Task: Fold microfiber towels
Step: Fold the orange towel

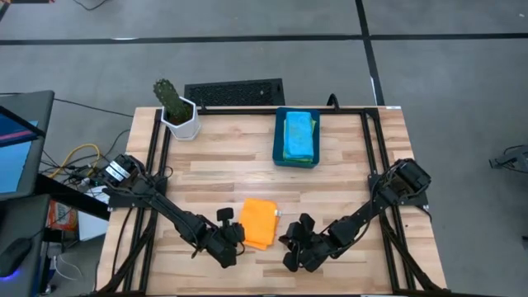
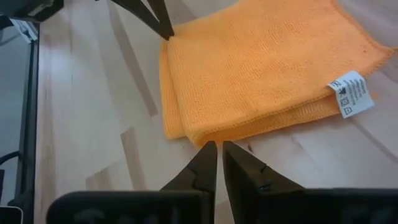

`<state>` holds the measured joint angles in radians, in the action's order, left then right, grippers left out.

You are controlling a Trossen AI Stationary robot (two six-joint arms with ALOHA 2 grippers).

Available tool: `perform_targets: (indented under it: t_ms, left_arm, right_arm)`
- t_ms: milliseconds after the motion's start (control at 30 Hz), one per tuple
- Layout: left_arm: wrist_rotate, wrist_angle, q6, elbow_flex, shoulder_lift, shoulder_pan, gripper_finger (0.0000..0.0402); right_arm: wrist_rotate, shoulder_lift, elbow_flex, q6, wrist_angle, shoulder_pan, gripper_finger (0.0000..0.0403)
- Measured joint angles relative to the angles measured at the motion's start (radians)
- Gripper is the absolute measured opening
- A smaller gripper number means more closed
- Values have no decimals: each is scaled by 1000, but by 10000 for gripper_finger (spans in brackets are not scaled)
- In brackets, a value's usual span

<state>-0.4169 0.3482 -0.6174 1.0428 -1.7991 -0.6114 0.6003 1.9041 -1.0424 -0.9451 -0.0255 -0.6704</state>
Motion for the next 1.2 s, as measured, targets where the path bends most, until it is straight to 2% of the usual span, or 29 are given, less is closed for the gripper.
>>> perform_targets:
  t_ms: [233,433,800,867,1067,1200]
  left_arm:
    - [9,6,1,0,14,0,2]
    - [-18,104,-13,38,67,-11,0]
    - [23,102,-8,36,47,-65,0]
    - [35,101,25,36,47,-75,0]
    - [54,98,95,36,47,-97,0]
    - [53,97,101,36,47,-107,0]
  right_arm:
    - [-1,0,0,1,0,0,52]
    - [-2,0,0,1,-1,0,52]
    - [0,0,0,3,12,5,52]
    - [4,0,0,38,56,9,52]
    - [4,9,0,278,285,42,52]
    - [-20,58,1,325,387,72,52]
